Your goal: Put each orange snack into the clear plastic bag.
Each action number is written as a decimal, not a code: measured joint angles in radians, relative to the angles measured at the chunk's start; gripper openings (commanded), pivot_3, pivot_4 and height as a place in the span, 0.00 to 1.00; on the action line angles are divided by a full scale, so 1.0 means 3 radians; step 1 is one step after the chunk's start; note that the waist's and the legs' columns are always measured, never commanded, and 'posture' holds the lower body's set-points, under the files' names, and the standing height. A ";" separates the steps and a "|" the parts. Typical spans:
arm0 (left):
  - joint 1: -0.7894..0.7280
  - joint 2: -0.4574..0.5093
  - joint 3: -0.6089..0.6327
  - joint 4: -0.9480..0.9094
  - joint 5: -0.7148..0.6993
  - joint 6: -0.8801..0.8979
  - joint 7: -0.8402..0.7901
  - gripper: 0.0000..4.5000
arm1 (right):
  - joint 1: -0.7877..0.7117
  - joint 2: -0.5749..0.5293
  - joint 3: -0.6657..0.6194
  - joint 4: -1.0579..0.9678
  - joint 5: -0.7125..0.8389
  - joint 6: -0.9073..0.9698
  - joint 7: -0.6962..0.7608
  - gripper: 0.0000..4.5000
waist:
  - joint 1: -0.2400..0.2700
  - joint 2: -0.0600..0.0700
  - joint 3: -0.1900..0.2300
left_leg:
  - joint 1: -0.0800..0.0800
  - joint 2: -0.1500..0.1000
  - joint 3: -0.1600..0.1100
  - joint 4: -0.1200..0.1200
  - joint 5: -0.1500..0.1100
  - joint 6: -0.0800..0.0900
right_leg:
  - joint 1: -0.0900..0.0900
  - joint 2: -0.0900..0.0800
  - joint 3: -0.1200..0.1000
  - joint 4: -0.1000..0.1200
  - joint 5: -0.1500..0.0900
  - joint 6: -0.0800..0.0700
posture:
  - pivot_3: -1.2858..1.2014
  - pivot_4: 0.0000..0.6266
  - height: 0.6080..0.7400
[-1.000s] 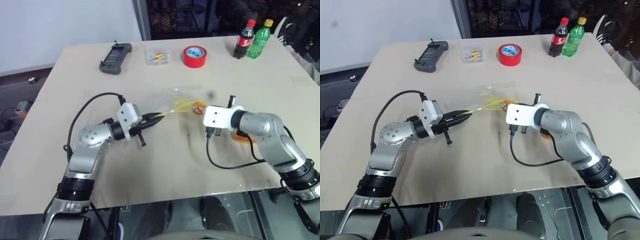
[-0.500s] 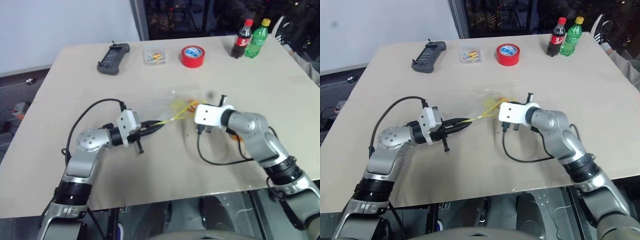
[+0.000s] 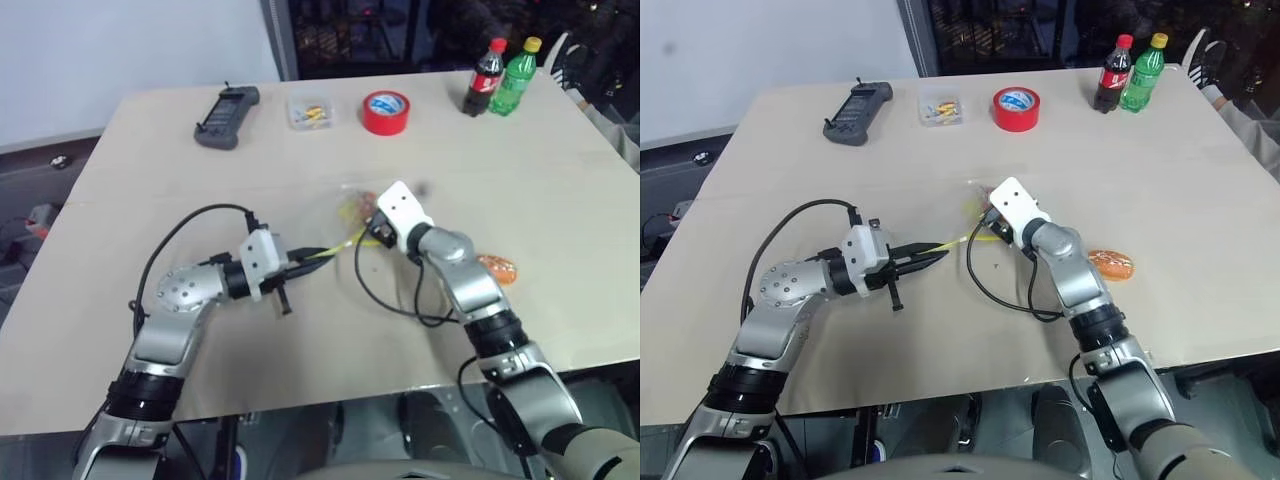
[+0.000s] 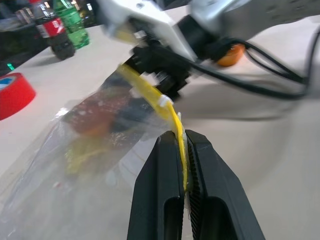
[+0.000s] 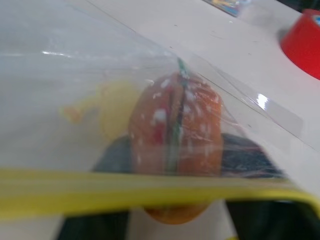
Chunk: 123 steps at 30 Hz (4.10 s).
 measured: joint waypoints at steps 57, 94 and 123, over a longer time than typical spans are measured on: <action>-0.0125 -0.0248 0.0004 0.0342 -0.0020 -0.0112 0.0086 0.00 | 0.0868 -0.1191 -0.0052 -0.1548 0.0733 0.0845 0.0163 0.15 | 0.0104 -0.0001 0.0000 | 0.0018 0.0002 -0.0007 0.0011 -0.0008 0.0014 | 0.0039 -0.0001 -0.0013 -0.0021 0.0003 0.0008 | 0.52 0.24 1.00; -0.0007 -0.0222 0.0055 -0.0076 -0.0151 0.0304 0.0242 0.00 | 0.0768 -0.0812 -0.0119 -0.1611 0.0818 0.1412 -0.0074 0.15 | 0.0091 0.0000 0.0000 | 0.0018 0.0006 -0.0008 0.0007 -0.0009 0.0014 | 0.0038 0.0002 -0.0014 -0.0022 0.0003 0.0007 | 0.52 0.24 1.00; 0.0140 -0.0206 0.0010 -0.0332 -0.0144 0.0520 0.0311 0.00 | 0.0317 0.0673 -0.1585 -0.1591 0.2045 0.2841 -0.0823 0.15 | 0.0078 0.0005 0.0002 | 0.0018 0.0006 -0.0007 0.0000 -0.0009 0.0014 | 0.0028 0.0004 -0.0010 -0.0018 0.0003 0.0007 | 0.52 0.24 1.00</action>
